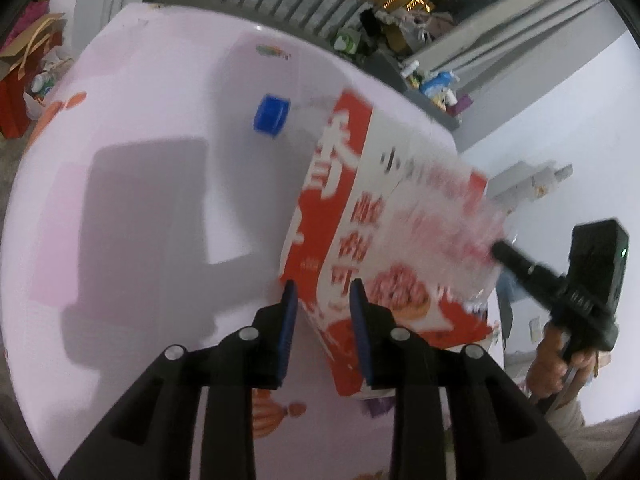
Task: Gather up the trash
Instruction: 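Grasp the red-and-white bag with the left gripper while the right holds it, then carry the red-and-white bag to the blue wastebasket and open both grippers, then move both tools back over the table toward the white glove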
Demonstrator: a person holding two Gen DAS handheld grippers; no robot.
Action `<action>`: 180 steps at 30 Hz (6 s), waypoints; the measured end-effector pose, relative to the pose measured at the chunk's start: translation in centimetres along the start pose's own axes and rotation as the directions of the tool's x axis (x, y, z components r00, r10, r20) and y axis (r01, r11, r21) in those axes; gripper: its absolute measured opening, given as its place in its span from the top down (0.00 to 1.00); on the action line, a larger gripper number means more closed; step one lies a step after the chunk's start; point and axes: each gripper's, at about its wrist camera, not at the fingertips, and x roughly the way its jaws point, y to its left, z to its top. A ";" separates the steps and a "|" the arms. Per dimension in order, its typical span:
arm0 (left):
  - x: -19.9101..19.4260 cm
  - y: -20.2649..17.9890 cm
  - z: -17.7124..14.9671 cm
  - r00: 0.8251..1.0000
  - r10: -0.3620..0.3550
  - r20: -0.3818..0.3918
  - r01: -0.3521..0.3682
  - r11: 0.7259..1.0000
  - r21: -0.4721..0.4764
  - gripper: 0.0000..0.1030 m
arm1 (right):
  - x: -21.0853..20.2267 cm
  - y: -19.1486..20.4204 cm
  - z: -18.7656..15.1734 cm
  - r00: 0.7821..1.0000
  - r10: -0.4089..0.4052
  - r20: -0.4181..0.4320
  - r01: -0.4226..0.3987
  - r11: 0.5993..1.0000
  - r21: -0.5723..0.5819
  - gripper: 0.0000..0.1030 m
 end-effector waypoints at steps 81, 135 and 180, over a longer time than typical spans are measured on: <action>-7.4 -2.7 1.1 0.968 -0.114 0.223 0.132 0.989 -0.068 0.93 | -9.2 1.3 -0.5 0.968 0.055 0.244 -0.042 0.997 -0.060 0.96; 52.8 -57.4 -9.0 0.825 0.245 -0.509 0.227 0.681 0.696 0.45 | -24.2 -45.2 -22.4 0.724 -0.688 -0.058 0.181 0.108 0.978 0.64; 4.8 -32.2 4.5 0.984 -0.071 0.161 -0.041 0.797 0.603 0.32 | -25.7 -15.7 -8.3 0.733 -0.631 0.255 0.441 0.725 0.529 0.34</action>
